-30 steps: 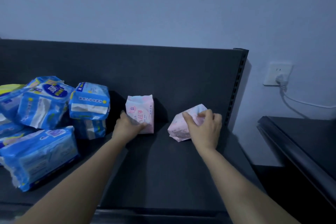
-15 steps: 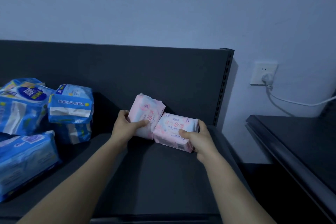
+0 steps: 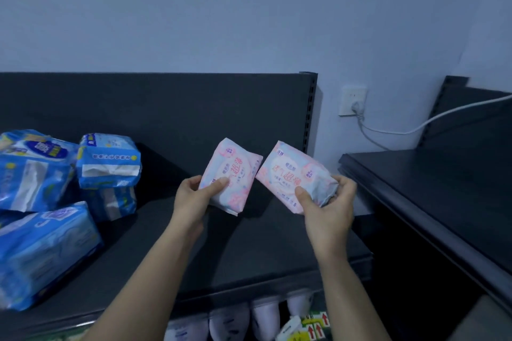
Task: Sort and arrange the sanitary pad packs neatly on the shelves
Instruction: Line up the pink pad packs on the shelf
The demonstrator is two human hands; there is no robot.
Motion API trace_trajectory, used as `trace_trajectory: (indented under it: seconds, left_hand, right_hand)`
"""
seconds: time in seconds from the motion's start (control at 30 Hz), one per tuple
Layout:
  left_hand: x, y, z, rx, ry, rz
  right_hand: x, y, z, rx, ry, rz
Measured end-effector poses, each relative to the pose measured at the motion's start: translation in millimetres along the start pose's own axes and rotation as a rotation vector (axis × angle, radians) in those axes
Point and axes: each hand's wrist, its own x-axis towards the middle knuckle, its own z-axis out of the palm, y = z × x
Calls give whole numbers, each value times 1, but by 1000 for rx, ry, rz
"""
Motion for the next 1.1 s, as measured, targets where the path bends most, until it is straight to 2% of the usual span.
trace_trajectory:
  seconds: [0.3,0.57,0.77,1.1]
  left_hand:
    - [-88,0,14,-129,-158,-62]
    - [-159,-13,47,-170,-314,-168]
    - [-226,-21,92,-194,-413,-220]
    - [-393,-44,150,-144,-715,-290]
  right_hand:
    - [-87,-46,-77,-224,307,-79]
    - [-138,-70,-165,-367,491,-89]
    - [-181,-96,-248,-470,653,-75]
    - [-294,-156,-405,-699,948,-42]
